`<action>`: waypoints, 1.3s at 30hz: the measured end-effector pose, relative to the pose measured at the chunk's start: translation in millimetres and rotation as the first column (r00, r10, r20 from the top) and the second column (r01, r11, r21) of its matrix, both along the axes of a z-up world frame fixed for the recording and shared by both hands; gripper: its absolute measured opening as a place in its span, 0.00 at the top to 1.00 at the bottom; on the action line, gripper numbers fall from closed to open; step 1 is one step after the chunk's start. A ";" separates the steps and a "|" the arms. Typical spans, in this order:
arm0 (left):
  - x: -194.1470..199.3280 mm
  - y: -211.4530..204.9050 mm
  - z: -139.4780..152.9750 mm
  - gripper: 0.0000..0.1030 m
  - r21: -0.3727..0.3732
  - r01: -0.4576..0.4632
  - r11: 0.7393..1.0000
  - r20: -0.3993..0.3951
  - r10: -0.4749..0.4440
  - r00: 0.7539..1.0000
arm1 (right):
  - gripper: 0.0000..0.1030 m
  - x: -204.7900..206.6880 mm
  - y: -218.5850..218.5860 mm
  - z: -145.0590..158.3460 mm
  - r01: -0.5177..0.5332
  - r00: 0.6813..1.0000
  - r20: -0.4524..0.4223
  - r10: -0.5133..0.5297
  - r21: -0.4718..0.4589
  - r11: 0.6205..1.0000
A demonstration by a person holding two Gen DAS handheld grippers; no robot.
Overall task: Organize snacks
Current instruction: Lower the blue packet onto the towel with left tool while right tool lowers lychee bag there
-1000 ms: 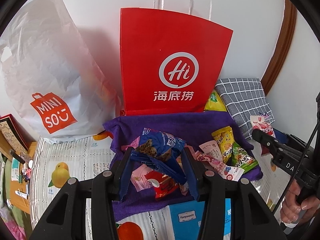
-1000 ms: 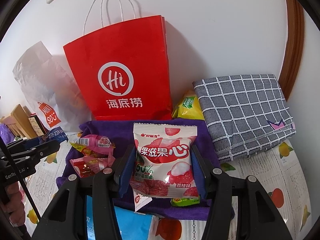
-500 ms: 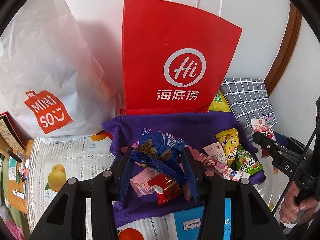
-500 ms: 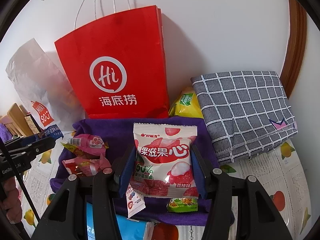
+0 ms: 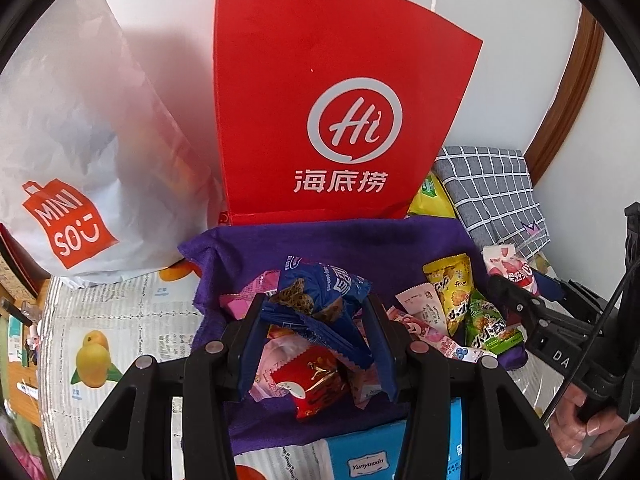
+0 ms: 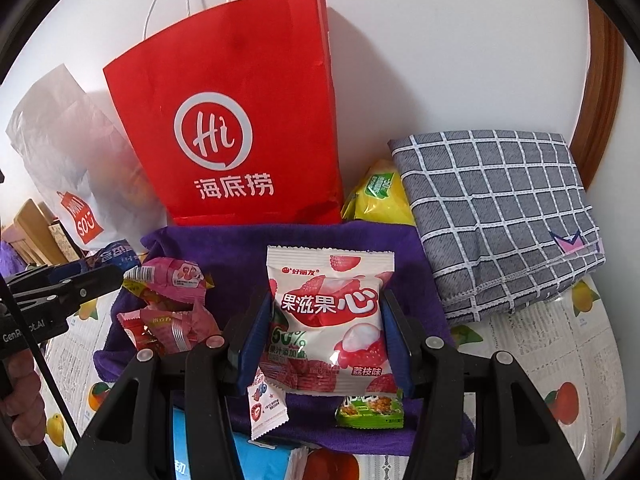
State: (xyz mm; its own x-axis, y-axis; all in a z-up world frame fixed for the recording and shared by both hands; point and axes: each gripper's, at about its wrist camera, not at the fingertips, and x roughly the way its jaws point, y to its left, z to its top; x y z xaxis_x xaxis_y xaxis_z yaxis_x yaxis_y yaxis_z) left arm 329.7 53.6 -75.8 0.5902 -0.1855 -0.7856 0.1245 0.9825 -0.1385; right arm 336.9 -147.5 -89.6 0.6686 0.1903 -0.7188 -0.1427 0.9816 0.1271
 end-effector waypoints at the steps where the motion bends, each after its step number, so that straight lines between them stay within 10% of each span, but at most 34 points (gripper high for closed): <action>1: 0.7 -0.6 -0.6 0.56 0.000 0.001 1.000 -0.002 -0.001 1.000 | 0.49 0.4 0.9 -1.4 -0.003 1.000 -0.003 0.003 -0.004 1.000; 39: 27.7 -22.2 -36.0 0.56 -0.033 0.061 0.998 -0.074 -0.063 0.995 | 0.49 16.2 19.4 -50.9 -0.094 0.988 -0.126 0.086 -0.065 0.993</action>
